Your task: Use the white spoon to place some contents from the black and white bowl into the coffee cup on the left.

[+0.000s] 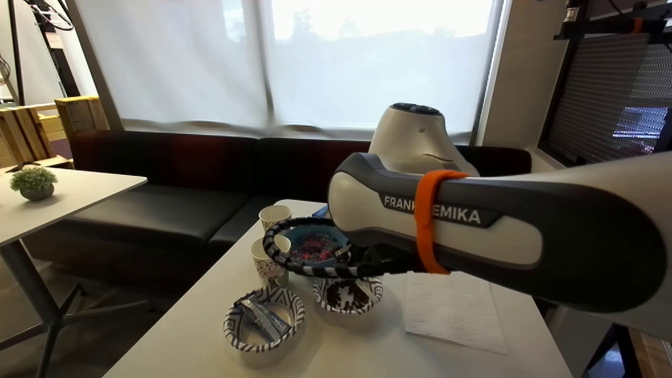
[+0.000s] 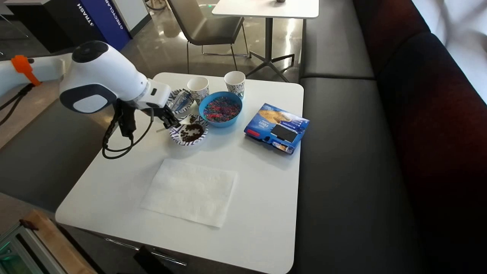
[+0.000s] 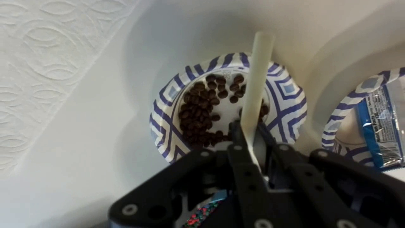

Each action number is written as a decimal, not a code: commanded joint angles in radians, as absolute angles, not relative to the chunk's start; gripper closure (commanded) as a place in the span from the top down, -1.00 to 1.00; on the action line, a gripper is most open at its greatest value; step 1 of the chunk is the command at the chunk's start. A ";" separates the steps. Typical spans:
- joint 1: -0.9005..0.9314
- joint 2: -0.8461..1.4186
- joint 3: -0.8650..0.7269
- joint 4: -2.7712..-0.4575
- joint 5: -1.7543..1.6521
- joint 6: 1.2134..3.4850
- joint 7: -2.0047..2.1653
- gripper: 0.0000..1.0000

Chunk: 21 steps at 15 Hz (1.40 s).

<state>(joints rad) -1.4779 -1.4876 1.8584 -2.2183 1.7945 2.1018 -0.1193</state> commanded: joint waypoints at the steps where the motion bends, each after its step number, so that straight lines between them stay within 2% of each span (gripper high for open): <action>1: -1.444 -1.483 1.843 -2.251 1.836 2.126 -0.127 -0.93; 14: -1.462 -1.480 1.763 -2.172 1.764 2.112 -0.217 -0.93; 15: -1.464 -1.480 1.761 -2.166 1.761 2.111 -0.218 -0.73; 20: -1.465 -1.480 1.761 -2.171 1.761 2.111 -0.218 -0.73; 21: -1.465 -1.480 1.761 -2.171 1.761 2.111 -0.218 -0.93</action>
<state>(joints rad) -1.4640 -1.4848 1.7603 -2.1718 1.7662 2.1083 -0.2200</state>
